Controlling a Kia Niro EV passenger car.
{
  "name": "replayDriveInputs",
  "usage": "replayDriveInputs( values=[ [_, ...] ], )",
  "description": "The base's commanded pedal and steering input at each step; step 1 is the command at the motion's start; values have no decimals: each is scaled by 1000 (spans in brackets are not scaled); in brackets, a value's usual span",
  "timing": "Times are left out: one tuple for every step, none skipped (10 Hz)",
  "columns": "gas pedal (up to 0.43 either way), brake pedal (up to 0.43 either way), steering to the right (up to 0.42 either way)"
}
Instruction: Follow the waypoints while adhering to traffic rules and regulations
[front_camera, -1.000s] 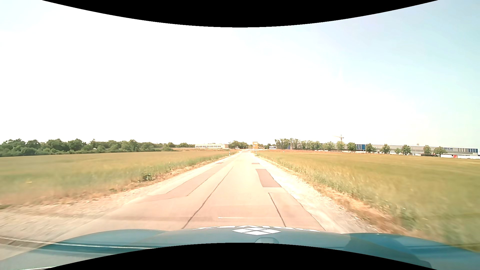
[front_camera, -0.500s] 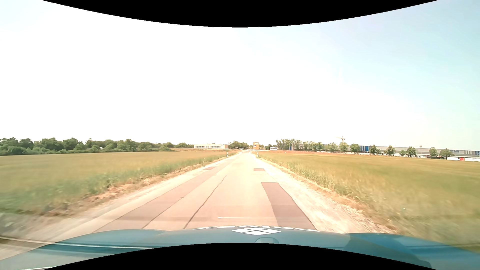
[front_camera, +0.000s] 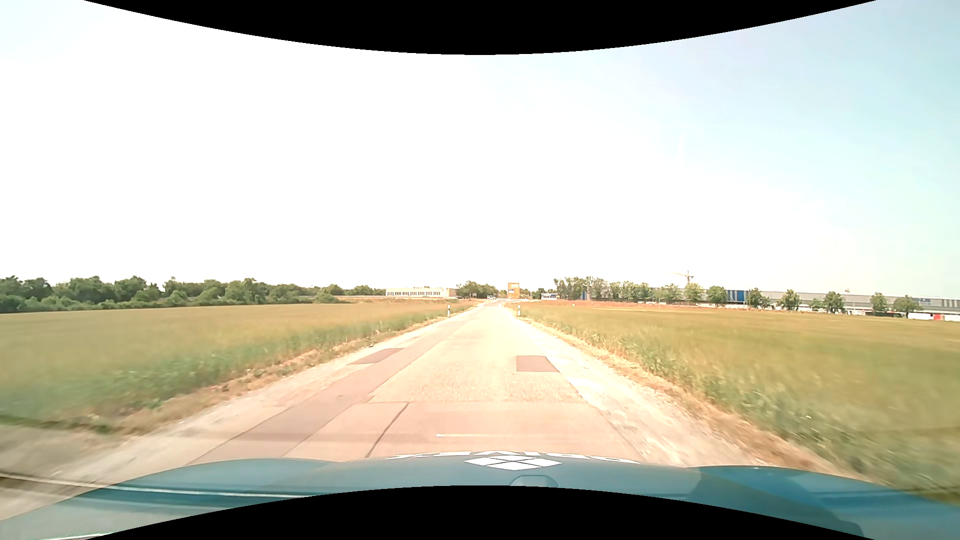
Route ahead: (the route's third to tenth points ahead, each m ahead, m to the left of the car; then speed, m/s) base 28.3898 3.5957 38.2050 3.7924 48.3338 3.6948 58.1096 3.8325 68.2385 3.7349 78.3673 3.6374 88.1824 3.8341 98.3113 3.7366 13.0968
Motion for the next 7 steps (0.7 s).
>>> replayDriveInputs(
  values=[
    [39,0,-3],
    [39,0,-2],
    [39,0,-1],
    [39,0,-2],
    [39,0,-3],
    [39,0,-3],
    [39,0,-2]
  ],
)
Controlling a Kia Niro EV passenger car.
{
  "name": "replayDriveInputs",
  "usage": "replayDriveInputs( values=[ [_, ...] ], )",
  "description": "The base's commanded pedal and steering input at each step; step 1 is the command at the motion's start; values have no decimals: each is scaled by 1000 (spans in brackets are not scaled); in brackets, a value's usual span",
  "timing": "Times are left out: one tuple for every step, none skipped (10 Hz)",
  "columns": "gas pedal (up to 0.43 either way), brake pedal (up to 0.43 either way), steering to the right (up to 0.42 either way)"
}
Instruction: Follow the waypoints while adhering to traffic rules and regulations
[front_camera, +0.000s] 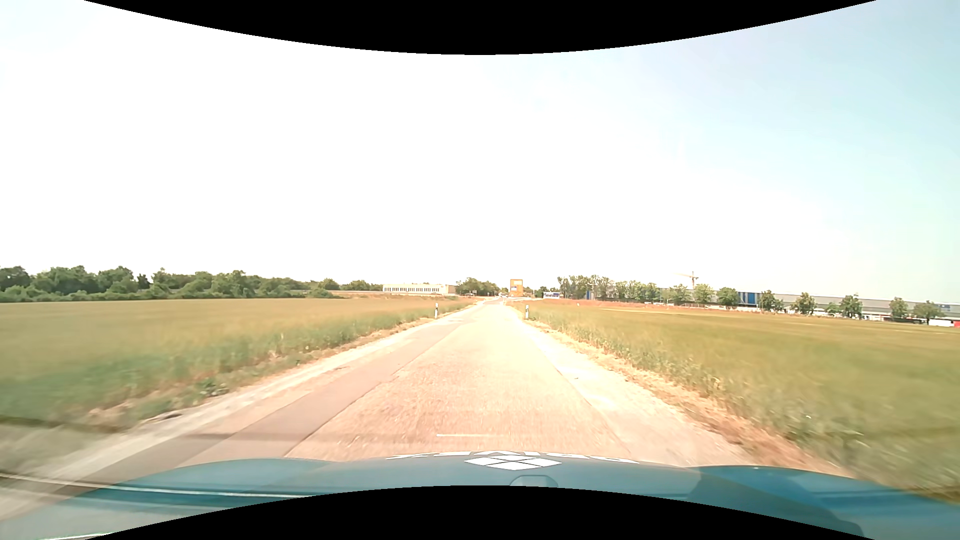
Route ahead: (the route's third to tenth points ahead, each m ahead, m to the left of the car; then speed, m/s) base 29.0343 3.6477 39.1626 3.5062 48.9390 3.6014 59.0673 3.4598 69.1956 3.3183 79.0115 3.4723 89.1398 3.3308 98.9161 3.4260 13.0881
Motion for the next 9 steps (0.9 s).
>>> replayDriveInputs(
  values=[
    [39,0,-1],
    [39,0,-2],
    [39,0,-2],
    [39,0,-2],
    [39,0,-2],
    [39,0,-1],
    [39,0,-1],
    [28,0,-1],
    [28,0,-1]
  ],
)
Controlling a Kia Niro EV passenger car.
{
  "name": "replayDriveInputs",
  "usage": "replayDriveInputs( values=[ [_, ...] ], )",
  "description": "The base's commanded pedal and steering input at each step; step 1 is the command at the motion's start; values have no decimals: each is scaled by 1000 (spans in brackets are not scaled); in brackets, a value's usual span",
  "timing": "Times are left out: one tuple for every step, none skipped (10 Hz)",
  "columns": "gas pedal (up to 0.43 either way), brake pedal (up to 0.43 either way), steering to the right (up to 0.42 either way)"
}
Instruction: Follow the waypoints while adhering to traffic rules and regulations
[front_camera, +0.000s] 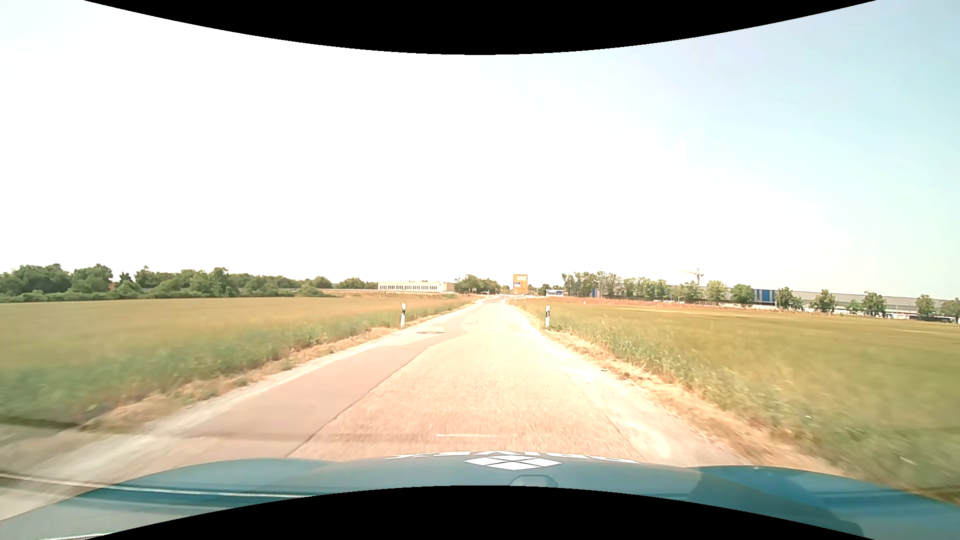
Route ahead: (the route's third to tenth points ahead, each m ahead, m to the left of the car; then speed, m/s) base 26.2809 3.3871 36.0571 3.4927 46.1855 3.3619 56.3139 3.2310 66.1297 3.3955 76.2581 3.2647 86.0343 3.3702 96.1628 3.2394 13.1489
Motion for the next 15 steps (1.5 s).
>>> replayDriveInputs(
  values=[
    [28,0,-1],
    [28,0,-1],
    [28,0,-1],
    [28,0,2],
    [28,0,4],
    [28,0,5],
    [28,0,3],
    [28,0,3],
    [28,0,3],
    [28,0,3],
    [28,0,3],
    [28,0,3],
    [28,0,2],
    [28,0,2],
    [20,0,1]
  ],
)
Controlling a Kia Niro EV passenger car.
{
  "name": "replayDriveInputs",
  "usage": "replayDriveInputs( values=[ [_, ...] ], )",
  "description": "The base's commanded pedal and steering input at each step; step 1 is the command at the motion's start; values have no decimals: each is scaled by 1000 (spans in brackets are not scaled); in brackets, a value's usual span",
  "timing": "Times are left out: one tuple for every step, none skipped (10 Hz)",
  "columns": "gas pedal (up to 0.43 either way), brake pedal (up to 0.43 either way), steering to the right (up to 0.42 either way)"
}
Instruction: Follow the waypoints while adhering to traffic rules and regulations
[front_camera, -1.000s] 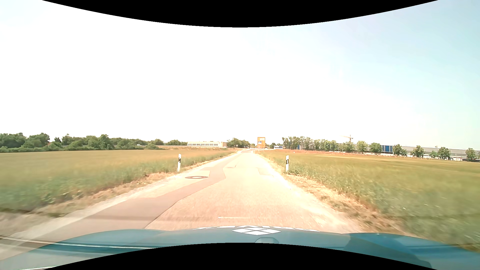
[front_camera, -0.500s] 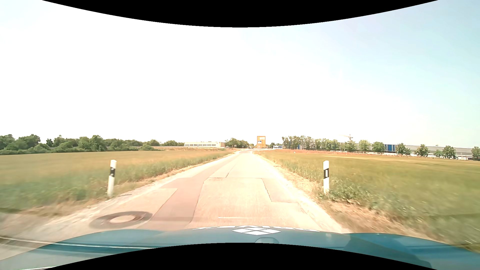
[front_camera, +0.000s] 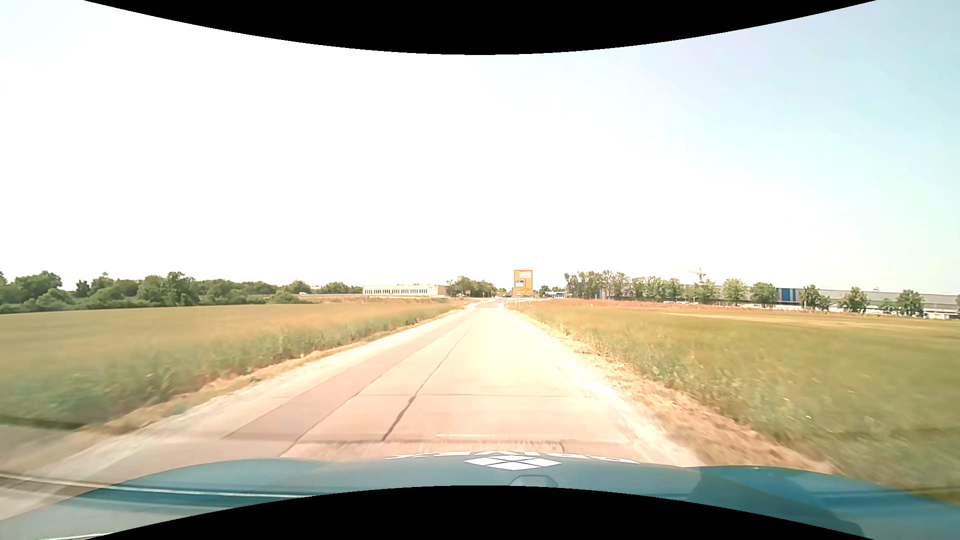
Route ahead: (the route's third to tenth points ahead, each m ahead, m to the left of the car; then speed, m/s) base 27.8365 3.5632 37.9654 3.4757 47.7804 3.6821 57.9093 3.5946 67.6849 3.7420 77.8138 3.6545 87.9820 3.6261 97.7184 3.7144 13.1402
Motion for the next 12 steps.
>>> replayDriveInputs(
  values=[
    [20,0,1],
    [20,0,2],
    [20,0,1],
    [20,0,0],
    [20,0,0],
    [20,0,-1],
    [20,0,-3],
    [20,0,-3],
    [20,0,-2],
    [20,0,-3],
    [20,0,-3],
    [20,0,-3]
  ],
)
